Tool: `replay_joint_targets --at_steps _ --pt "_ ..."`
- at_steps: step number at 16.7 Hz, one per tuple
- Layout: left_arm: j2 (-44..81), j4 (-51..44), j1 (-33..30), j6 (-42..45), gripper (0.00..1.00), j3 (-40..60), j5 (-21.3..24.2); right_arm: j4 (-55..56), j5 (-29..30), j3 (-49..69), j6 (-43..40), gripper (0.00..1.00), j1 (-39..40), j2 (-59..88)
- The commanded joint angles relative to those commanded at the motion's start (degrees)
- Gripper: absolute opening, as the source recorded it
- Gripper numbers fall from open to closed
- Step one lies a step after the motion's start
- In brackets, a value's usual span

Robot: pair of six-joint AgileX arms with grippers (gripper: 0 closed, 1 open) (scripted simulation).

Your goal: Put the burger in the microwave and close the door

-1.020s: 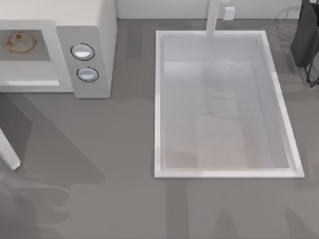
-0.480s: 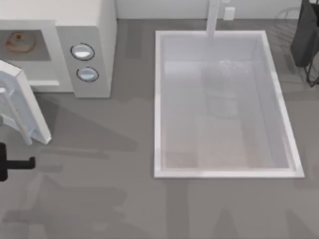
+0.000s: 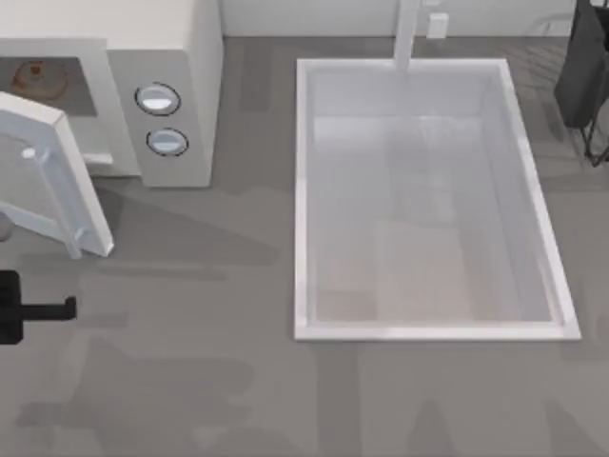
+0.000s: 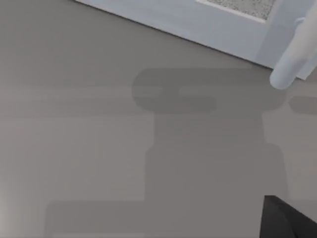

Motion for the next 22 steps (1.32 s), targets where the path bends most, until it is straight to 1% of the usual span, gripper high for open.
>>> replay_joint_targets --at_steps 2,12,19,22 --pt "3.12 1.63 -0.09 0.0 0.0 2.28 -0.02 0.0 0.0 0.0 0.0 1.0 0.0 0.0" --pt "27.02 10.59 -0.54 -0.06 0.0 15.2 -0.19 0.0 0.0 0.0 0.0 1.0 0.0 0.0" --pt "28.48 11.55 -0.43 -0.06 0.0 16.42 -0.23 0.0 0.0 0.0 0.0 1.0 0.0 0.0" --pt "32.56 11.23 -0.52 -0.09 0.0 20.5 -0.24 0.0 0.0 0.0 0.0 1.0 0.0 0.0"
